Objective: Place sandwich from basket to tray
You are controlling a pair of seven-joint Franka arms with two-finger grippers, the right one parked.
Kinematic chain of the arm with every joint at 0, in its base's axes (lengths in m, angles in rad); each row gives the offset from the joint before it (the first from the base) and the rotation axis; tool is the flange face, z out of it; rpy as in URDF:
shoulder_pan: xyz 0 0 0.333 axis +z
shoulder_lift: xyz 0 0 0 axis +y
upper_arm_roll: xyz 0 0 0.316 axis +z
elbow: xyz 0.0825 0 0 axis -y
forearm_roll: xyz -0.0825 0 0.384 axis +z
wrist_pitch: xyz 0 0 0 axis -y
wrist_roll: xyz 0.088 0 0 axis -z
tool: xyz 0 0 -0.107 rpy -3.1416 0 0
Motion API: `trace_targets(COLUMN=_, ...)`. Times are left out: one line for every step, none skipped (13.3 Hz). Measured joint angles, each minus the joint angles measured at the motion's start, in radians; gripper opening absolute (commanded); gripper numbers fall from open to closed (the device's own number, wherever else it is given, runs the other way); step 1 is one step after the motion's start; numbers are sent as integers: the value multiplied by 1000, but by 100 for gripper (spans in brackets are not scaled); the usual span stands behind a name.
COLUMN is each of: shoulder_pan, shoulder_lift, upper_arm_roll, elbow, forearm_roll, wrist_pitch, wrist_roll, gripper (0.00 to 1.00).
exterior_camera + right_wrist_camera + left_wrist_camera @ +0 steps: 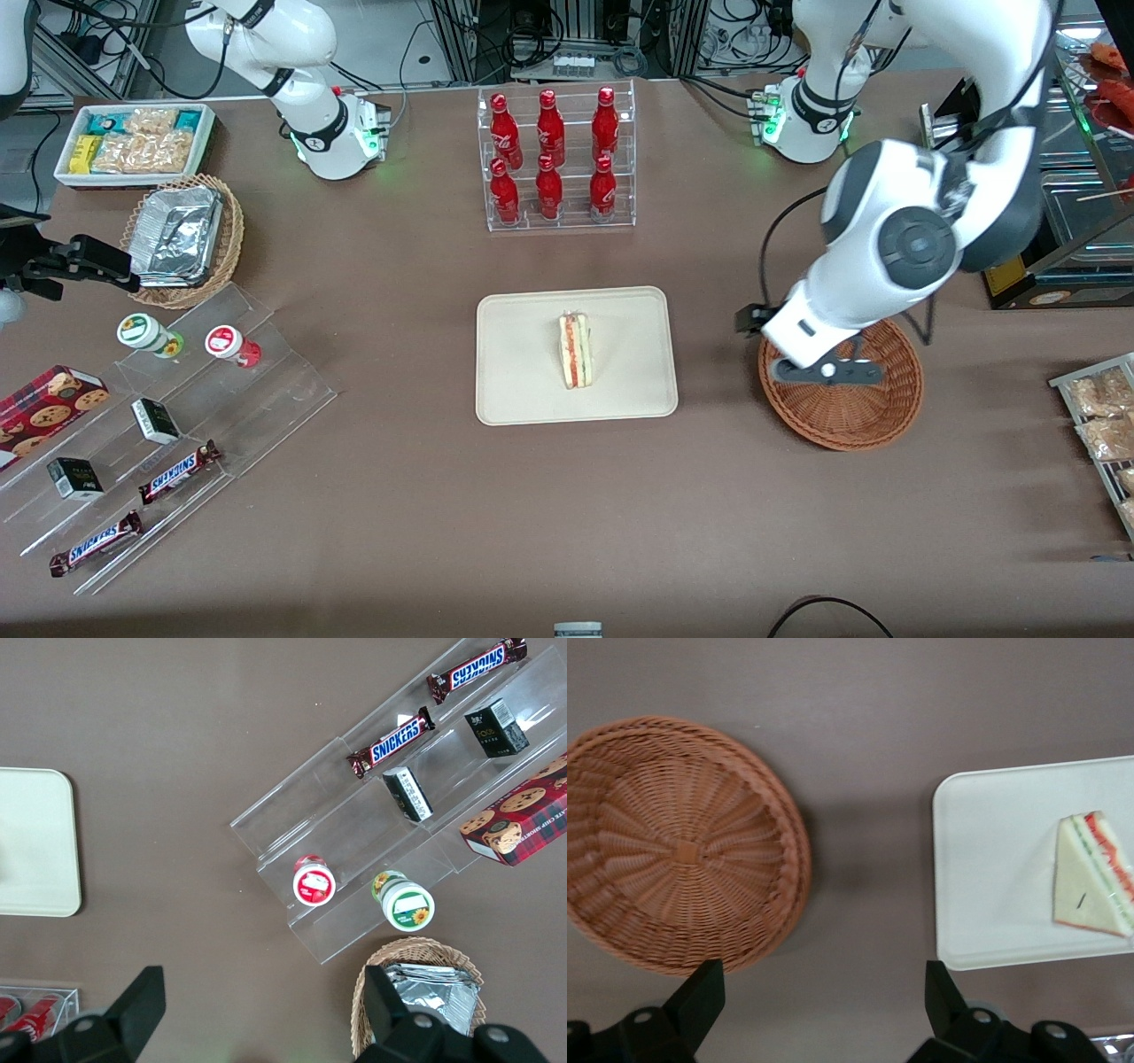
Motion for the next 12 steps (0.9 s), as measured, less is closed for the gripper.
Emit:
trace_targets(shoulder_pan=20, shoulder_lift=-33, upper_arm_roll=1, elbow=-28, forearm_roll=0, wrist_pitch=-2, wrist_roll=20, gripper=100)
trace_targets(shoulder_pan=40, shoulder_lift=-66, upper_arm_roll=1, elbow=-53, forearm_roll=0, wrist_pitch=-5, wrist_roll=32, gripper=100)
trace_targets(shoulder_pan=59, shoulder_lift=-99, upper_arm_roll=1, elbow=-77, forearm_roll=0, wrist_pitch=-11, wrist_roll=41, gripper=100)
trace_targets(shoulder_pan=82, shoulder_lift=-130, upper_arm_roll=0, elbow=-96, forearm_roll=0, wrist_pitch=-29, wrist_roll=59, gripper=100)
trace_targets(shoulder_pan=108, shoulder_lift=-157, upper_arm_roll=-1, elbow=-105, forearm_roll=0, wrist_pitch=-59, wrist_roll=94, gripper=100)
trace_targets(shoulder_pan=138, shoulder_lift=-179, upper_arm_roll=-3, elbow=-107, forearm_roll=0, wrist_pitch=-93, wrist_roll=128, gripper=100)
trace_targets(shoulder_pan=166, shoulder_lift=-200, upper_arm_roll=-4, elbow=-106, forearm_roll=0, wrist_pitch=-125, wrist_roll=154, gripper=100)
trace_targets(shoulder_pan=187, shoulder_lift=-216, upper_arm_roll=-4, elbow=-100, forearm_roll=0, wrist_pitch=-156, wrist_roll=173, gripper=100)
trace_targets(shoulder_pan=200, shoulder_lift=-225, upper_arm_roll=-4, elbow=-79, forearm_roll=0, wrist_pitch=-192, wrist_roll=187, gripper=100)
trace_targets(shoulder_pan=207, shoulder_lift=-226, upper_arm_roll=-4, elbow=-48, forearm_roll=0, wrist_pitch=-225, wrist_roll=196, gripper=100)
trace_targets(shoulder_pan=210, shoulder_lift=-226, upper_arm_roll=-4, elbow=-20, forearm_roll=0, wrist_pitch=-252, wrist_roll=197, gripper=100)
trace_targets(shoulder_pan=216, shoulder_lift=-226, upper_arm_roll=-4, elbow=3, forearm_roll=0, wrist_pitch=-277, wrist_roll=197, gripper=100)
